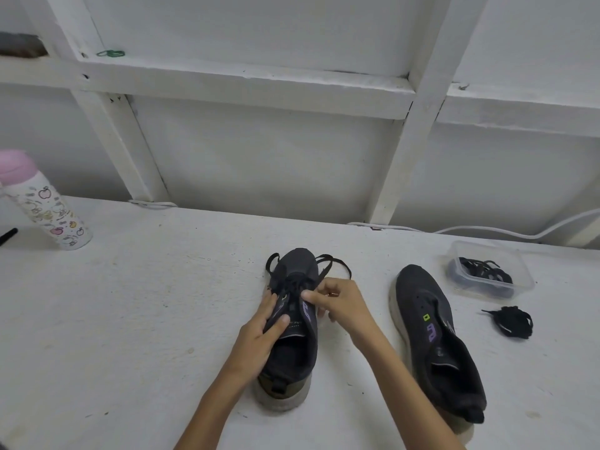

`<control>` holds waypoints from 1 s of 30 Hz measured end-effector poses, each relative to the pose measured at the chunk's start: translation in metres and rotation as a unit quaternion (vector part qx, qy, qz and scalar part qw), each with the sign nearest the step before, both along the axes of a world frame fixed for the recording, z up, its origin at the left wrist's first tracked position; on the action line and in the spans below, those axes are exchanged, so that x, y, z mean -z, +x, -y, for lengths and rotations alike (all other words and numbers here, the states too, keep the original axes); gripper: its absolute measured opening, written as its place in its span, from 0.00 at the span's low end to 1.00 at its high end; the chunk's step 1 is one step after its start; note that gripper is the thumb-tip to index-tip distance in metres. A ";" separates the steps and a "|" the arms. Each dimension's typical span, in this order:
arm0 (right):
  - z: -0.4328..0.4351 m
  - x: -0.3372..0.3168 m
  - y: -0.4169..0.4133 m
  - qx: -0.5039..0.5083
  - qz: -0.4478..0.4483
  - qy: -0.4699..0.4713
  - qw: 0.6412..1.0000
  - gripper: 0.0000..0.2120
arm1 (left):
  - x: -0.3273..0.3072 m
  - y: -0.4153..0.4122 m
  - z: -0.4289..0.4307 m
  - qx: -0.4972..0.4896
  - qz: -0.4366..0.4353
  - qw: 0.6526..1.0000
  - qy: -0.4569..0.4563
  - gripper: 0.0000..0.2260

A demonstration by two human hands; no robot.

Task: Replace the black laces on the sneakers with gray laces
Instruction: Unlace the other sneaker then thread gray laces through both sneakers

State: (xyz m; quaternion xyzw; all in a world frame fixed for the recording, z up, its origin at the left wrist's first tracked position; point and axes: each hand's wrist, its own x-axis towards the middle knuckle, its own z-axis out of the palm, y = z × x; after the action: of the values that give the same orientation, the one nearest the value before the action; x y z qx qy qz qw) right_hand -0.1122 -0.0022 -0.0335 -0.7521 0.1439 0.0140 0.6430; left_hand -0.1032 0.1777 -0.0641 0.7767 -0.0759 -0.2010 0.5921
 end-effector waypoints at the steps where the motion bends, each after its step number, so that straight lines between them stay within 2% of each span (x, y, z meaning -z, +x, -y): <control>1: 0.001 -0.002 0.001 0.006 0.007 -0.001 1.000 0.11 | -0.001 0.000 0.000 -0.002 -0.002 1.000 0.000 0.26; 3: 0.006 -0.007 0.006 0.043 0.021 -0.010 0.999 0.12 | -0.001 -0.001 0.000 -0.003 -0.006 1.000 -0.006 0.26; 5: 0.015 -0.010 0.014 0.122 0.039 -0.011 0.992 0.11 | -0.001 -0.001 0.000 -0.006 -0.013 1.000 -0.011 0.26; 8: 0.026 -0.017 0.019 0.207 0.066 0.032 0.976 0.12 | 0.000 -0.001 0.000 -0.008 -0.014 1.000 -0.010 0.26; 10: 0.024 -0.020 0.016 0.179 0.048 0.035 0.982 0.12 | 0.000 -0.001 0.000 -0.008 -0.013 1.000 -0.010 0.25; 14: -0.001 -0.013 0.000 0.028 -0.023 0.016 0.999 0.10 | 0.000 -0.001 0.001 -0.004 -0.006 1.000 -0.002 0.24; 16: -0.005 -0.008 0.000 0.009 -0.020 0.012 1.000 0.09 | -0.001 -0.001 0.001 -0.002 -0.008 1.000 0.001 0.24; 19: 0.007 -0.016 0.012 0.097 0.019 0.002 0.995 0.10 | 0.000 0.000 -0.001 -0.005 -0.012 1.000 0.000 0.26; 22: 0.028 -0.032 0.023 0.232 0.072 0.051 0.969 0.09 | 0.001 -0.001 -0.002 -0.004 -0.014 1.000 -0.001 0.26; 24: 0.033 -0.035 0.022 0.257 0.087 0.073 0.960 0.09 | 0.002 -0.001 -0.002 -0.008 -0.016 1.000 -0.002 0.26; 26: 0.027 -0.028 0.019 0.209 0.061 0.071 0.973 0.09 | 0.002 0.000 -0.001 -0.011 -0.015 1.000 -0.004 0.26; 30: -0.002 -0.010 0.001 0.027 -0.030 0.023 0.999 0.10 | 0.001 0.001 0.000 -0.004 -0.002 1.000 0.004 0.25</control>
State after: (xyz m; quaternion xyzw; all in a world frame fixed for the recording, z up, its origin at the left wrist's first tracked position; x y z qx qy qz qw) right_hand -0.1115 0.0000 -0.0240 -0.7318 0.1835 0.0226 0.6559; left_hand -0.1027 0.1780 -0.0656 0.7787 -0.0708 -0.2004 0.5902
